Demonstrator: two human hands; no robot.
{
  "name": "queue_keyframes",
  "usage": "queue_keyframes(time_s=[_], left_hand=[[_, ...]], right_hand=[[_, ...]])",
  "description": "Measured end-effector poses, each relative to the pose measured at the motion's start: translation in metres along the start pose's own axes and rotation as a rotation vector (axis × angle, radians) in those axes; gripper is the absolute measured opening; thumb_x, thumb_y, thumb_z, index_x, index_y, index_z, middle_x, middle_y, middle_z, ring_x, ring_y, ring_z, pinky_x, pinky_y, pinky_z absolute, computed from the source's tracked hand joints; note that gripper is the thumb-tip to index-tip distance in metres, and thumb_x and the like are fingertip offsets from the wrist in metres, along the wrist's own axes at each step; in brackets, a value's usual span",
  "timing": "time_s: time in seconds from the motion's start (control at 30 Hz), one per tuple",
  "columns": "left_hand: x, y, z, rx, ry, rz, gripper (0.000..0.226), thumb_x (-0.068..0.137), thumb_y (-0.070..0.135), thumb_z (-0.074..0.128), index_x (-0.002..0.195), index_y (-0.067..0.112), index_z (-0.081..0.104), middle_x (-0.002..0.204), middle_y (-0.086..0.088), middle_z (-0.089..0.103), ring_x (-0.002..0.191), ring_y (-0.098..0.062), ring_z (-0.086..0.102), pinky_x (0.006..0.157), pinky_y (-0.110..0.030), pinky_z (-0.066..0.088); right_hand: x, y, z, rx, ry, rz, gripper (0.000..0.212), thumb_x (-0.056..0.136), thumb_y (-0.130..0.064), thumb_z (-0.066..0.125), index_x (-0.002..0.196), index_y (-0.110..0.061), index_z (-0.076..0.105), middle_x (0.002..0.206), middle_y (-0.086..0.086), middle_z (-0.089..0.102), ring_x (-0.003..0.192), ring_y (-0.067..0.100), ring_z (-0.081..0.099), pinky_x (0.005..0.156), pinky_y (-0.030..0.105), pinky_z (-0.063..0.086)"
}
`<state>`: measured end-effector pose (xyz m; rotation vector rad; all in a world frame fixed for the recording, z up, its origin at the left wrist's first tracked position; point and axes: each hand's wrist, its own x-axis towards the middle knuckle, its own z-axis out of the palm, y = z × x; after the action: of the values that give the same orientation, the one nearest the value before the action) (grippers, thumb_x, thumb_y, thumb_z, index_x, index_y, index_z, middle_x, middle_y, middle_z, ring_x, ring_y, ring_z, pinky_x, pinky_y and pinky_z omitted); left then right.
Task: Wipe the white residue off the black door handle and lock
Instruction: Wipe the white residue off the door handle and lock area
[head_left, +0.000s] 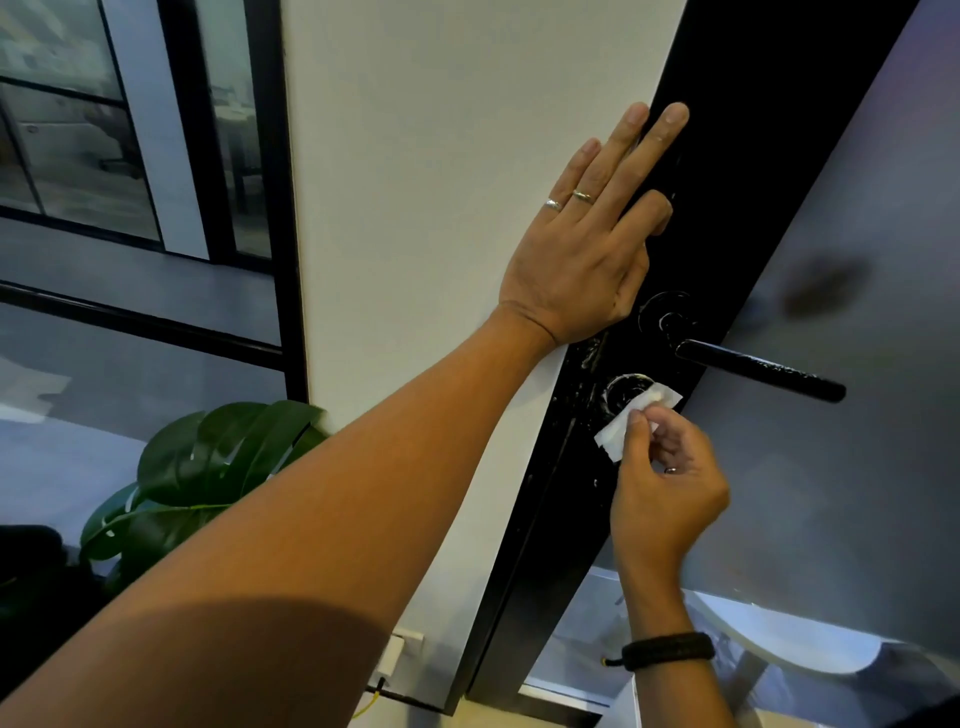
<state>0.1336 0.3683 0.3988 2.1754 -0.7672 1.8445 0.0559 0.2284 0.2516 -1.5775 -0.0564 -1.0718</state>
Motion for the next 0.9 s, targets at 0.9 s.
queue_keyframes(time_s=[0.9], left_hand=[[0.0, 0.0, 0.0, -0.013, -0.024, -0.013, 0.018, 0.096, 0.01, 0.056, 0.106, 0.012, 0.071, 0.164, -0.026, 0.043, 0.157, -0.048, 0.035, 0.13, -0.058, 0.029]], right_hand=[[0.123, 0.016, -0.02, -0.933, -0.815, -1.254, 0.065, 0.075, 0.01, 0.071, 0.136, -0.012, 0.065, 0.135, 0.009, 0.059, 0.103, 0.03, 0.066, 0.076, 0.039, 0.06]])
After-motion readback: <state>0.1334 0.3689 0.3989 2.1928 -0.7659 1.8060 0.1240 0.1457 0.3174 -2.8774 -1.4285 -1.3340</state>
